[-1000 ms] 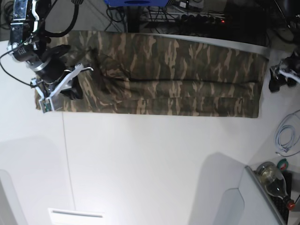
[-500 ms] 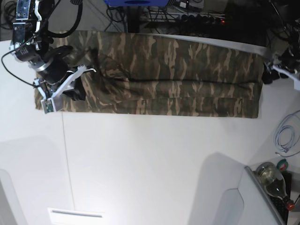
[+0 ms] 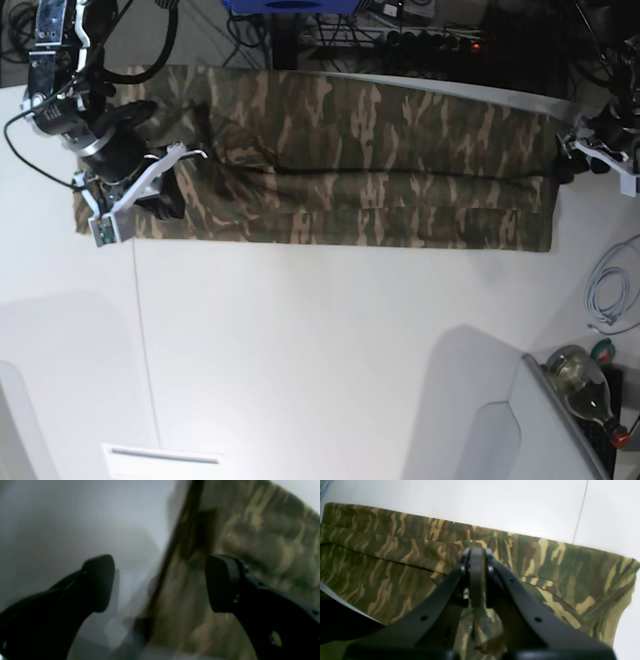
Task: Layout the t-shirt on the table in an organized manner, then fold the t-shirt properly
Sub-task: 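Grasp the folded shirt end with the left gripper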
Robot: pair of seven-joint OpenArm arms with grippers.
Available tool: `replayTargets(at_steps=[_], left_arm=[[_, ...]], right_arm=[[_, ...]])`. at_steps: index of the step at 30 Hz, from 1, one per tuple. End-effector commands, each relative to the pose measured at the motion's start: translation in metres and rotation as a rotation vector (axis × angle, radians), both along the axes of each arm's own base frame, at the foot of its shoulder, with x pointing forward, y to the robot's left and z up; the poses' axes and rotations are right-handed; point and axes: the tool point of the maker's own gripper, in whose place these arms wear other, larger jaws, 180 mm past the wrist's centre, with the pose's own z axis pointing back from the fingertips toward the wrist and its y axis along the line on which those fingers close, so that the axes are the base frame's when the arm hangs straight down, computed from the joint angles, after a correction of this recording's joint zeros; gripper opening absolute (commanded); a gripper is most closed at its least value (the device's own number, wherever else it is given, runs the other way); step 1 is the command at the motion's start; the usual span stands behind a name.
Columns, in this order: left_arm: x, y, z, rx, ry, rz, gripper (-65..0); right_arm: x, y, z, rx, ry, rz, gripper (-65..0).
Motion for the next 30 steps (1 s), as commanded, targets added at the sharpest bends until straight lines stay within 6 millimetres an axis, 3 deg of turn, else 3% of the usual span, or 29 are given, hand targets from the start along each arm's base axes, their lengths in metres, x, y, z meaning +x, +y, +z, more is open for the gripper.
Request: replayTargets(at_steps=[1,4,9,16,23,30], left_arm=[[0.017,0.012,0.025,0.033,-0.08,-0.006,-11.0],[0.025,0.005,0.024,0.023,-0.079,-0.026,-11.0],[0.018,0.002,0.018,0.019,-0.059,-0.031,-11.0],[0.032,-0.007,0.021,0.002,-0.089,-0.034,-11.0],[0.04,-0.005,-0.002,-0.086,-0.059,0.033,-11.0],[0.041,-0.037,-0.021,-0.099,0.012,-0.072,-11.0]], right_arm=[[0.006,0.001,0.011,0.014,-0.047,0.002,-63.3],[0.005,0.005,0.012,0.029,-0.047,-0.003,-63.3],[0.004,0.006,0.011,0.034,-0.042,-0.005,-63.3],[0.004,0.006,0.01,0.034,-0.041,-0.005,-63.3],[0.006,0.005,0.011,0.027,-0.047,-0.003,-63.3],[0.01,0.004,0.014,0.025,-0.058,-0.005,-63.3]])
